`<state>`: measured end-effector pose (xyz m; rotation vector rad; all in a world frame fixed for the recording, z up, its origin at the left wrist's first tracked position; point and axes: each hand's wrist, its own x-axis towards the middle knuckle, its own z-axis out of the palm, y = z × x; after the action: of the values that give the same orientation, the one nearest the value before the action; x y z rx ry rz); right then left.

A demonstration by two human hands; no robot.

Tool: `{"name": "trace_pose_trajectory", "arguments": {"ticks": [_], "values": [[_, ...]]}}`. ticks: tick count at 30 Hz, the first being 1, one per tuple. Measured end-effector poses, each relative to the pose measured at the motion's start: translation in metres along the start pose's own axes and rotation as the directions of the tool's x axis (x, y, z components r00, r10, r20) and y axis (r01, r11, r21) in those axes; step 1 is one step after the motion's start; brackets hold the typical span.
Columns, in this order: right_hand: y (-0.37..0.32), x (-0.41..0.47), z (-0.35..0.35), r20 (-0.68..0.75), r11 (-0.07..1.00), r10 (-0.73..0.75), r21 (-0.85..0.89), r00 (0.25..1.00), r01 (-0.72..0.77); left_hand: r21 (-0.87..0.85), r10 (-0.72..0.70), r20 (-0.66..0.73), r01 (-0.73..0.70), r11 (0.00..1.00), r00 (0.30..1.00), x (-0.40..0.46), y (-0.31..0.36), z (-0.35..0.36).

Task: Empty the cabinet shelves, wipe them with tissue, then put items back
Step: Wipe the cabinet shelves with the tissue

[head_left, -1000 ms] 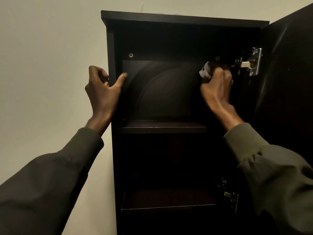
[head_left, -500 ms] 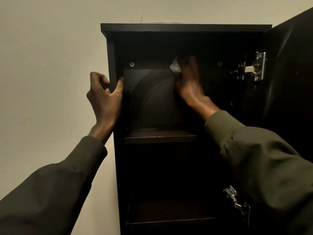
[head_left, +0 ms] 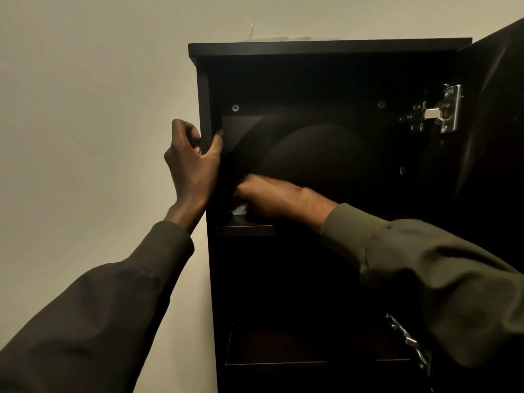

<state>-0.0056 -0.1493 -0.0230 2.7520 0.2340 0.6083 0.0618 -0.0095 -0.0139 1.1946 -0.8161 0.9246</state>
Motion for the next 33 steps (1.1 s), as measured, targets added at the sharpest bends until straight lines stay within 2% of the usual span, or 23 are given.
{"name": "trace_pose_trajectory", "arguments": {"ticks": [2,3,5,7,8,11,14,16,20,23,28,31,33], "values": [[0.007,-0.003,-0.013,-0.072,0.999,0.021,0.049,0.997,-0.017,0.005,0.003,0.014,-0.003,1.0,1.0,0.001,0.0,-0.001],[0.014,-0.002,-0.024,-0.185,0.993,0.078,0.099,0.98,-0.06,0.001,0.004,0.02,-0.004,1.0,1.0,0.001,0.0,-0.002],[0.031,0.003,-0.049,-0.463,0.979,0.192,0.151,0.865,-0.136,-0.014,0.004,0.028,-0.004,1.0,1.0,0.001,0.0,-0.002],[0.045,0.012,-0.068,-0.61,0.974,0.226,0.117,0.759,-0.196,-0.024,0.002,0.033,-0.001,1.0,0.999,0.001,-0.001,-0.002],[0.05,0.017,-0.073,-0.608,0.972,0.225,0.081,0.761,-0.222,-0.025,0.0,0.035,0.001,1.0,0.999,0.001,-0.001,-0.002],[0.06,0.031,-0.076,-0.515,0.97,0.187,-0.038,0.837,-0.24,-0.013,-0.004,0.032,0.004,1.0,0.999,0.001,0.001,-0.002],[0.054,0.041,-0.072,-0.59,0.971,0.116,-0.103,0.799,-0.217,0.005,0.007,0.034,-0.007,1.0,0.999,0.001,0.0,-0.003],[0.043,0.045,-0.07,-0.589,0.974,0.125,-0.083,0.799,-0.213,0.005,0.004,0.039,-0.004,1.0,0.999,0.001,0.0,-0.003],[0.039,0.053,-0.053,-0.477,0.978,0.166,-0.031,0.863,-0.206,0.013,0.013,0.056,-0.014,1.0,0.998,0.003,-0.001,-0.004],[0.034,0.048,-0.035,-0.452,0.995,0.094,0.008,0.887,-0.101,0.015,0.017,0.06,-0.018,1.0,0.998,0.004,-0.002,-0.004],[0.012,0.019,-0.002,-0.233,0.999,0.051,0.014,0.971,-0.049,0.007,0.004,0.025,-0.005,1.0,1.0,0.003,-0.003,-0.002],[-0.008,0.006,0.014,-0.096,0.997,0.023,-0.072,0.995,-0.03,0.011,0.002,0.03,-0.002,1.0,1.0,0.002,-0.002,-0.003],[-0.012,0.002,0.006,-0.057,0.997,0.02,-0.078,0.998,-0.025,0.013,0.004,0.049,-0.004,1.0,0.999,0.002,-0.001,-0.003]]}}
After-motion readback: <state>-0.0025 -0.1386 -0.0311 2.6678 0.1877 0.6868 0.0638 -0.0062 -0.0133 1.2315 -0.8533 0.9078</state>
